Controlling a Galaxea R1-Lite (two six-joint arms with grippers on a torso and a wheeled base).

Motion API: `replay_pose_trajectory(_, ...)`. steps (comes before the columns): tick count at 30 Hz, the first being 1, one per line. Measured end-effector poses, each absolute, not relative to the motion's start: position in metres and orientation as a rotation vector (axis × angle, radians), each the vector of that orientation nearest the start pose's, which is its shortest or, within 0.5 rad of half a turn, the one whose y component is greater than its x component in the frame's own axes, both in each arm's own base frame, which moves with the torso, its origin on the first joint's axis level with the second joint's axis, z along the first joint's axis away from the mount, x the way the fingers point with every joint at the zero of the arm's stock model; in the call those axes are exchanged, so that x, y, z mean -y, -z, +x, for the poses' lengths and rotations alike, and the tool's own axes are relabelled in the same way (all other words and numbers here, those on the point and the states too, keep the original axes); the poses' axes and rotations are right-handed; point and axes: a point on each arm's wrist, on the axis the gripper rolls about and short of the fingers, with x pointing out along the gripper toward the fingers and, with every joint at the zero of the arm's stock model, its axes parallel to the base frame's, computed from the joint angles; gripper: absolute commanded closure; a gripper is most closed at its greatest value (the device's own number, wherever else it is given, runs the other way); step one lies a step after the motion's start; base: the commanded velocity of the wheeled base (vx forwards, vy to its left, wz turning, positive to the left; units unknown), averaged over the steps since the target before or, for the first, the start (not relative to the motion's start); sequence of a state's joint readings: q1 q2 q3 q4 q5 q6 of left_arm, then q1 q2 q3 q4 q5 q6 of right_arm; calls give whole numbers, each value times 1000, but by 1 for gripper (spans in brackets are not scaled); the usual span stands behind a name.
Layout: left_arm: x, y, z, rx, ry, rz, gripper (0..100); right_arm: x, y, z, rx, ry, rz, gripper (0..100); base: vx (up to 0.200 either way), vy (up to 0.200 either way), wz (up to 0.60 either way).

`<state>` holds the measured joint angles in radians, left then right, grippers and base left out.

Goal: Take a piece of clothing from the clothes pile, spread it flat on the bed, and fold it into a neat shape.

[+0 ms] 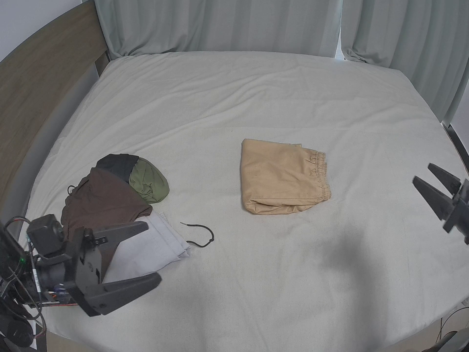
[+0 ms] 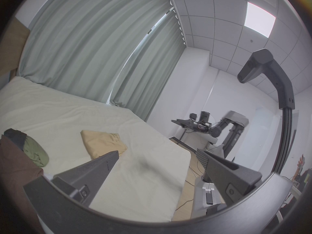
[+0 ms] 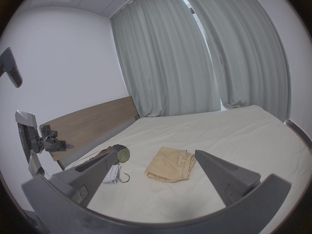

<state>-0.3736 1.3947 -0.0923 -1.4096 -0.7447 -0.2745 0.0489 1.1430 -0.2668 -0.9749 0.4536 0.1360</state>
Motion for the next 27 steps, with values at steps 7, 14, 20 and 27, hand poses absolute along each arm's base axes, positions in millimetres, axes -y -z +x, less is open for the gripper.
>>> replay_pose_trajectory(7,51,-164,104,-50,1028,-225,0,-12,-185,78,57,-435,109,0,0,0,0)
replay_pose_trajectory(14,27,-151,60,-76,791,-196,0,-7,-161,35,44,-308,110,0,0,0,0)
replay_pose_trajectory(20,11,-123,23,-99,487,-147,0,-5,-131,7,18,-226,92,0,0,0,0)
replay_pose_trajectory(27,1,-90,-10,-90,88,-28,0,-4,-96,-14,-14,-179,36,0,0,0,0)
